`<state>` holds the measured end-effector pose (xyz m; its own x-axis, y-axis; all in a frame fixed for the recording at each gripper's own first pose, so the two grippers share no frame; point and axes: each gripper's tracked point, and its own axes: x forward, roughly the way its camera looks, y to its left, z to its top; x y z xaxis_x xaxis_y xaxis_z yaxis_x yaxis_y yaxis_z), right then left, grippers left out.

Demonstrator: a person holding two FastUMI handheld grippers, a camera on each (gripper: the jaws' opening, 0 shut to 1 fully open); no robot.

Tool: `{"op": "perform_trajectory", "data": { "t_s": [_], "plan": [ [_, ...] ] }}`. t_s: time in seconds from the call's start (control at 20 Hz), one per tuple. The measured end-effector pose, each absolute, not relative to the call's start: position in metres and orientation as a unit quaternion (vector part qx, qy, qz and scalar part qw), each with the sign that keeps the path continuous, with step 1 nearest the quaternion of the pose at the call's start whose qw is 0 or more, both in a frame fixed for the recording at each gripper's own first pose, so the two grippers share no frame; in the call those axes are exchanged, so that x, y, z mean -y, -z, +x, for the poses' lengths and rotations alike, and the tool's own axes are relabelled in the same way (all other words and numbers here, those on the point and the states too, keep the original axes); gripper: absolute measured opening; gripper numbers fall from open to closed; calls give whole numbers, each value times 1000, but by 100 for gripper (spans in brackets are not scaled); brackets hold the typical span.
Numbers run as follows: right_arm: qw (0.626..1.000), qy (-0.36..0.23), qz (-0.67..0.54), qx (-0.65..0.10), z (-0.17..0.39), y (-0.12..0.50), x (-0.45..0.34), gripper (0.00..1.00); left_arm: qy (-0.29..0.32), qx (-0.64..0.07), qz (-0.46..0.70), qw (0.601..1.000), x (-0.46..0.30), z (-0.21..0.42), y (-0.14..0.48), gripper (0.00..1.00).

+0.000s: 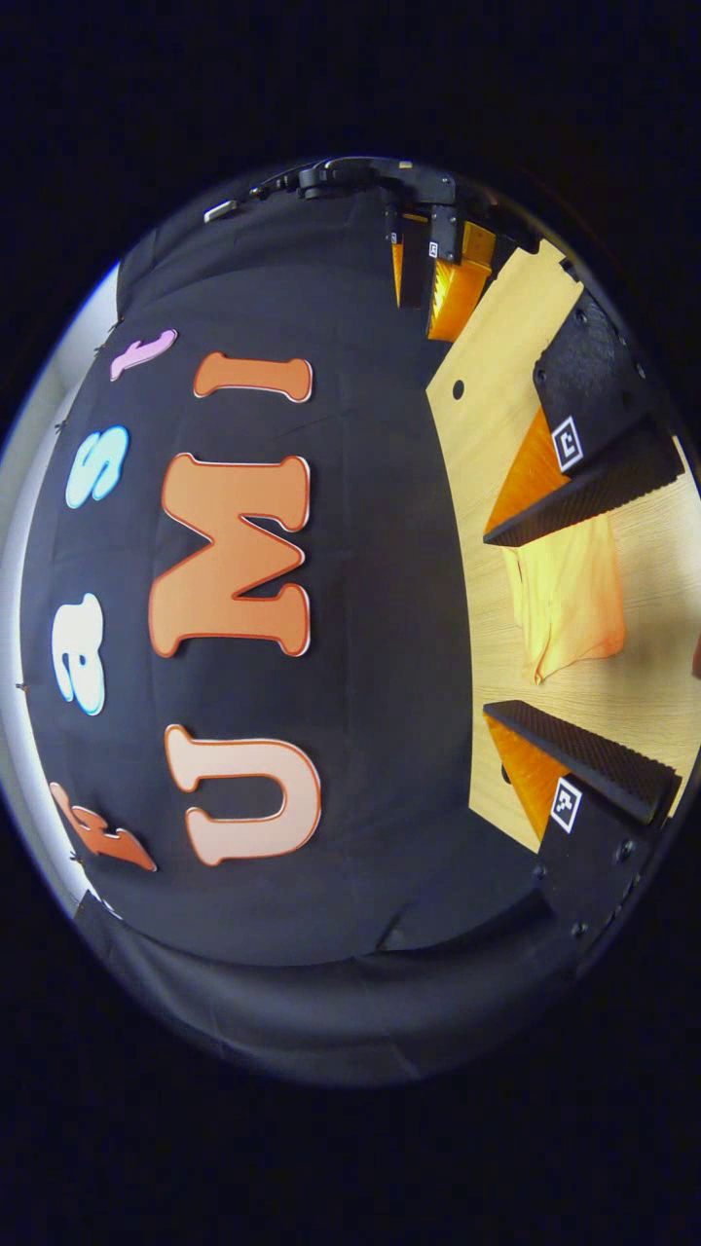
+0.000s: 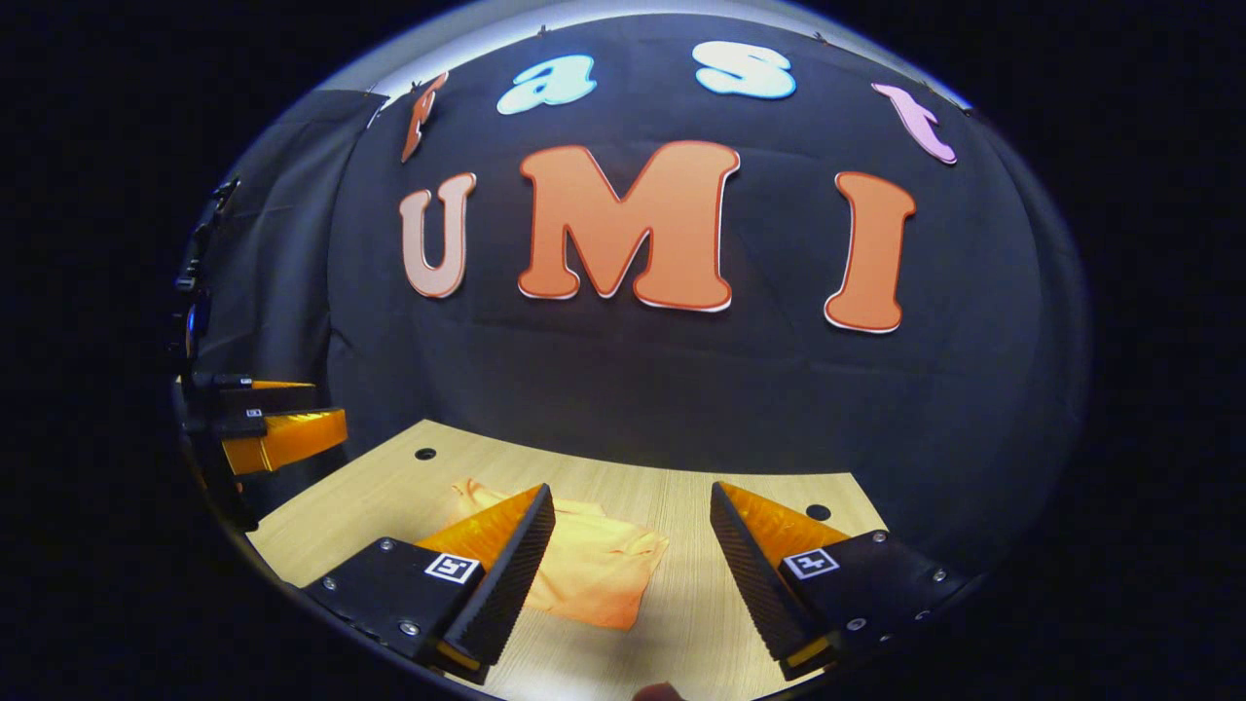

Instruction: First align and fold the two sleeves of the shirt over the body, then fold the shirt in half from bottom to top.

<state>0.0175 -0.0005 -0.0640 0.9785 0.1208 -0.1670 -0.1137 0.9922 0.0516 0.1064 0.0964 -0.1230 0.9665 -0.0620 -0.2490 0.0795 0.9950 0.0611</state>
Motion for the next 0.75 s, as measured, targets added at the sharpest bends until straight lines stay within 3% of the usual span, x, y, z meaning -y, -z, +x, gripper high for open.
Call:
{"op": "perform_trajectory", "data": {
  "t_s": [0.3, 0.5, 0.75],
  "plan": [
    [996, -84, 24, -15, -39, 28, -7, 96, 28, -79, 33, 996, -77, 38, 95, 98],
    [994, -108, 27, 4, -74, 22, -17, 100, 20, -46, 24, 998, -63, -6, 85, 98],
    [992, -124, 23, 4, -103, 28, -24, 97, 4, -44, 26, 999, -51, -46, 96, 98]
  ]
}}
